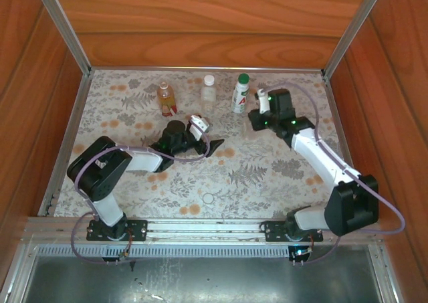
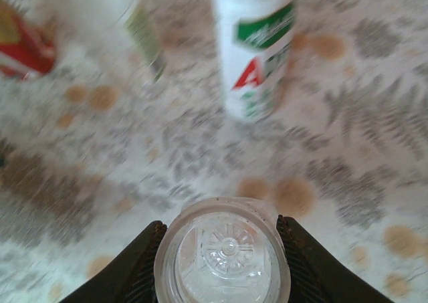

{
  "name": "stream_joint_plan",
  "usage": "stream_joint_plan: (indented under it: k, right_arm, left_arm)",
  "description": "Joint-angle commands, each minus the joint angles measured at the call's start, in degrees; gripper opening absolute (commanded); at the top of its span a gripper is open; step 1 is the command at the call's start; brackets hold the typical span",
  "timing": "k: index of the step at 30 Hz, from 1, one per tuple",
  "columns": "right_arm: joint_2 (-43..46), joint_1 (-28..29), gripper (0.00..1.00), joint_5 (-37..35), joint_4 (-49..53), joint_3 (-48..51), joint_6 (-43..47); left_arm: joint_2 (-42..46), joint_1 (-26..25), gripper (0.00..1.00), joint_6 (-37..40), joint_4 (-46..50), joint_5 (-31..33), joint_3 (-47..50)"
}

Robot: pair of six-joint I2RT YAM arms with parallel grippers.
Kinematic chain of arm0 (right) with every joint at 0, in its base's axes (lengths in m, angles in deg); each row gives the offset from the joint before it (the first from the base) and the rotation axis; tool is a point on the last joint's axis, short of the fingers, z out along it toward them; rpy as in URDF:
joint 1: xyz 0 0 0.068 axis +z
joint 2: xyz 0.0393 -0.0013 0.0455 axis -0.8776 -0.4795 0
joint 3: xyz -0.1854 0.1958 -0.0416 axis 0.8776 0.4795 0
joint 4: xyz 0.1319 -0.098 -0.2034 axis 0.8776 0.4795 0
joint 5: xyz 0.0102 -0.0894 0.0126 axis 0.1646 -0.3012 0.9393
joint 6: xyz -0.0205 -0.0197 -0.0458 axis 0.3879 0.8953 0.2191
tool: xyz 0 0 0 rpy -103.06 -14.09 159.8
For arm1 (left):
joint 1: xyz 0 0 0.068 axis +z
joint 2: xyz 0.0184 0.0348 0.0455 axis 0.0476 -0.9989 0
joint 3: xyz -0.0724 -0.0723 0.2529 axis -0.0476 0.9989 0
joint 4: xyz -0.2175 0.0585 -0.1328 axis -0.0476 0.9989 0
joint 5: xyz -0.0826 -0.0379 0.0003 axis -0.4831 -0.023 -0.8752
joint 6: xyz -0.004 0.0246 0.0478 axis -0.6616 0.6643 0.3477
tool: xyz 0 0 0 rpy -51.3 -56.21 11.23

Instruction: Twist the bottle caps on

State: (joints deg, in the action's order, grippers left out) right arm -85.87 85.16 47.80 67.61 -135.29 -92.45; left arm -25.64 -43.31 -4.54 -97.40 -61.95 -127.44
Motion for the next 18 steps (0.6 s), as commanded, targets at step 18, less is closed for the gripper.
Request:
stream_joint_plan:
  k: [18]
  right_arm:
    - [-10.6, 17.1, 0.33, -4.8, -0.4, -5.4, -11.0]
  left_arm:
    - [-14.8, -0.2, 0.92, -1.8, -30.7, -9.6, 4.8]
